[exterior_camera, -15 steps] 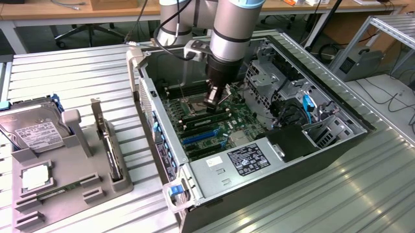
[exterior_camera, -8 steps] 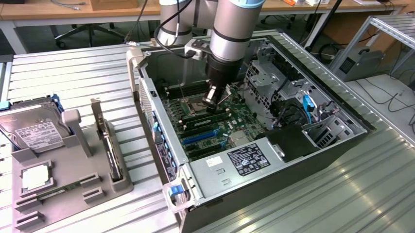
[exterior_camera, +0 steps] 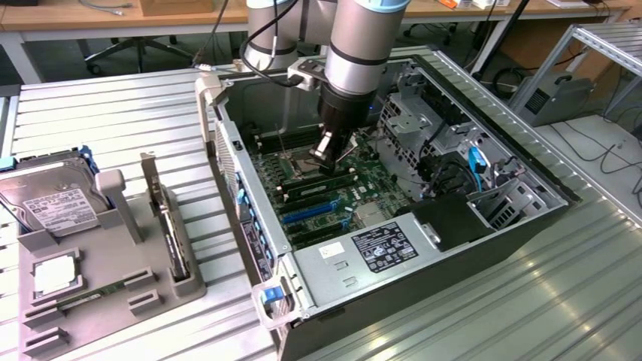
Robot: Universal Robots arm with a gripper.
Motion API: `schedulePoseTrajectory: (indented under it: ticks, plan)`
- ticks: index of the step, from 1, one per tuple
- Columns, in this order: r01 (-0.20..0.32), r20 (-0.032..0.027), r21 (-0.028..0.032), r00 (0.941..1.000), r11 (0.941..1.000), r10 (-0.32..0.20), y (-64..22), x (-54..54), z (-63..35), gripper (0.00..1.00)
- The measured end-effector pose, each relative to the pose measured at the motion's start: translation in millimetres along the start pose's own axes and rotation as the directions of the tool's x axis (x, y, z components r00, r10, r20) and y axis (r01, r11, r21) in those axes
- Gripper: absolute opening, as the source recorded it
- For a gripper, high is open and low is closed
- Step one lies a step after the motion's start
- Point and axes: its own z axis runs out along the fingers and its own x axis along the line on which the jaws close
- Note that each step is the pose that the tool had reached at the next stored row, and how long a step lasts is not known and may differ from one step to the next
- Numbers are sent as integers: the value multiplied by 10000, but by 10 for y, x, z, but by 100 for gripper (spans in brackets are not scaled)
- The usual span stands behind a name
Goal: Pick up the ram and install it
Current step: 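Press down the ram until it locks into place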
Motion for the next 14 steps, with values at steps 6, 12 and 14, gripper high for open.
schedulePoseTrajectory:
  ticks: [6,12,14]
  plan:
    - [-701,-12,37,9975,9975,701,0,0,-5,11]
    - [-1342,-14,68,9910,9909,1342,0,0,-12,11]
    - [-1569,-14,78,9876,9876,1569,0,0,-15,11]
